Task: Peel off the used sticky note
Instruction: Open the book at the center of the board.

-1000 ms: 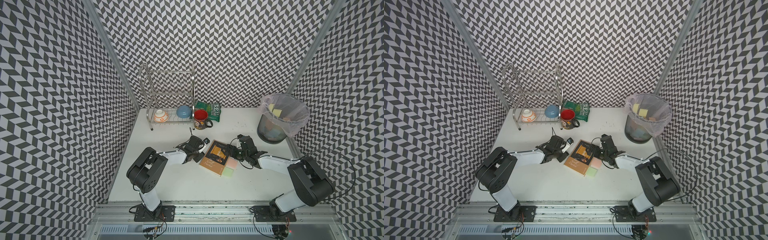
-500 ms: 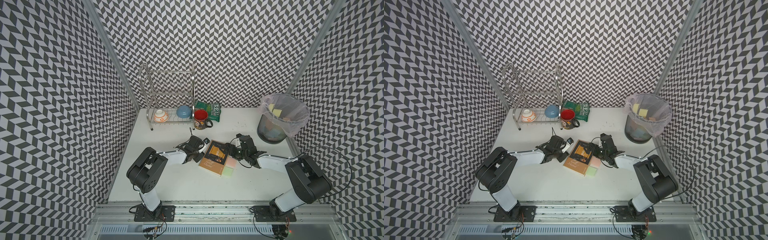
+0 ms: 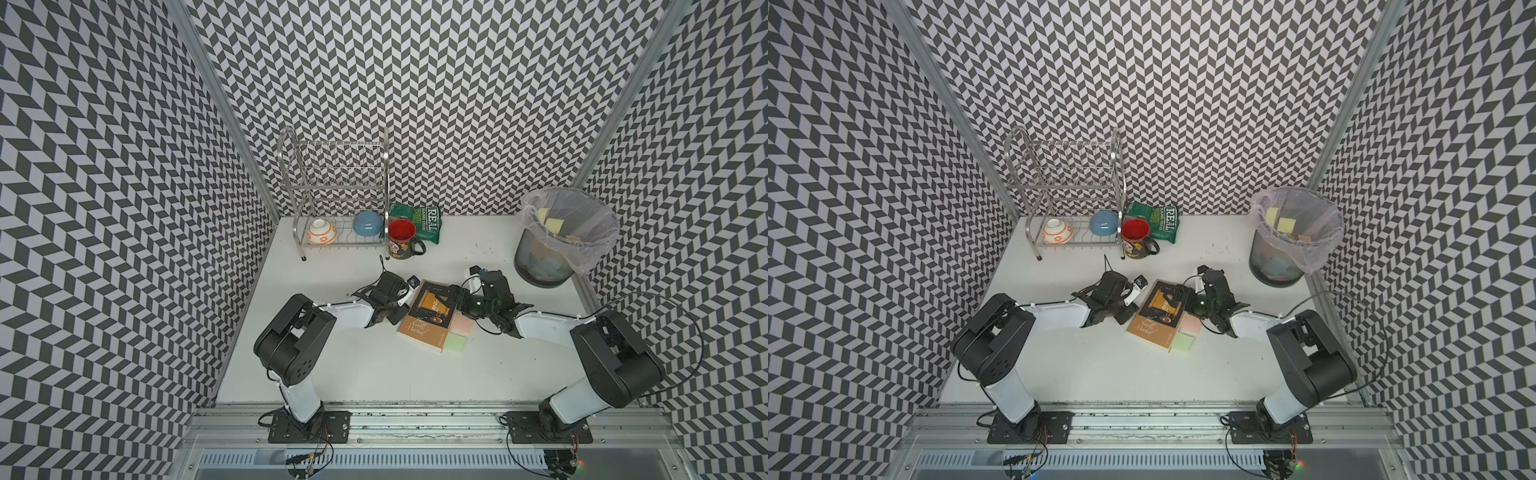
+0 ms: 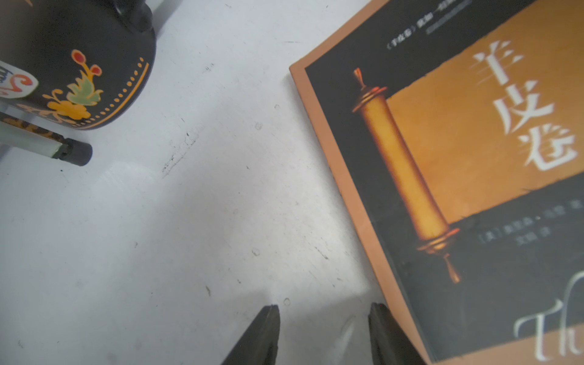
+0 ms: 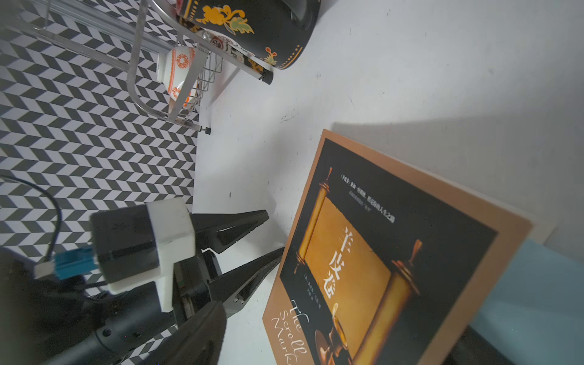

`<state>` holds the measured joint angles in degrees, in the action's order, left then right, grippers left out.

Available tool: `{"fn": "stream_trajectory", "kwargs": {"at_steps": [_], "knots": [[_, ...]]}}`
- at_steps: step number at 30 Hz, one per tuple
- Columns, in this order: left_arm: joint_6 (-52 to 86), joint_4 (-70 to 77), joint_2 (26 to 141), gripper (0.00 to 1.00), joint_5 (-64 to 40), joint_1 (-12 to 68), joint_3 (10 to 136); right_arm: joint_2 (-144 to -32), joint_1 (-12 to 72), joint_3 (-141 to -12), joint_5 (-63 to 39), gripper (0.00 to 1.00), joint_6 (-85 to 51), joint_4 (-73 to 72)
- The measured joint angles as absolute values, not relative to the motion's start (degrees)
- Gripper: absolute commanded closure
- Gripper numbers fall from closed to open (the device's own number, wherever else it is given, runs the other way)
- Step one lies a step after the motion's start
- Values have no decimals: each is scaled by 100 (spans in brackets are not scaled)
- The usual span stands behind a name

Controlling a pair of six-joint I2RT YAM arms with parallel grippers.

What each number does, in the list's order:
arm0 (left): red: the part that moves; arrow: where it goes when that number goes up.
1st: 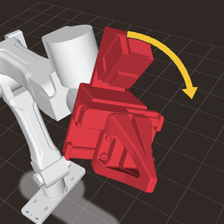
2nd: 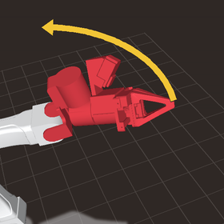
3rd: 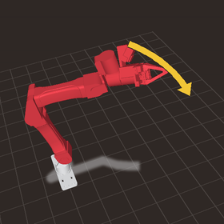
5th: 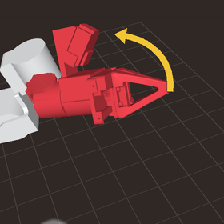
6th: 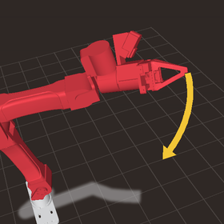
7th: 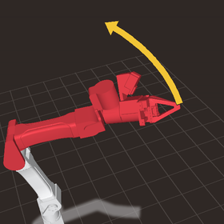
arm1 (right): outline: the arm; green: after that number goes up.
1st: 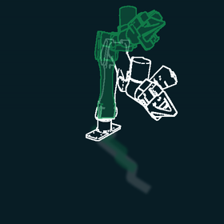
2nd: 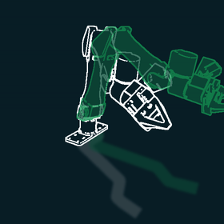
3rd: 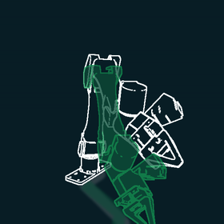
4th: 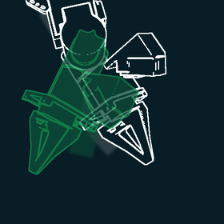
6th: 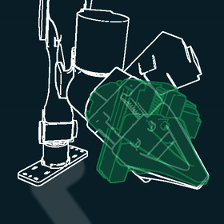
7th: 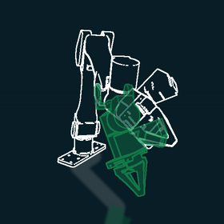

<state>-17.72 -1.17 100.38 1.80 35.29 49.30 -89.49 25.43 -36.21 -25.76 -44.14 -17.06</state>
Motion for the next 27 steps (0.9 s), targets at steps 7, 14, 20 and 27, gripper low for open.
{"fn": "stream_trajectory", "kwargs": {"at_steps": [7,14,20,27], "knots": [[-1774,-106,10031,50,180,3529,4923,-8914,2532,-3540,-2932,24,-4510,-2043],[-1828,-75,9778,48,169,3518,4654,-8914,2480,-3452,-3201,39,-4694,-2324],[-1999,-587,9349,43,102,3411,4462,-8914,2458,-3454,-3256,59,-4770,-2362],[-2349,-1352,7802,0,-246,3406,4235,-8914,2456,-3461,-3199,85,-4928,-2272]]}}
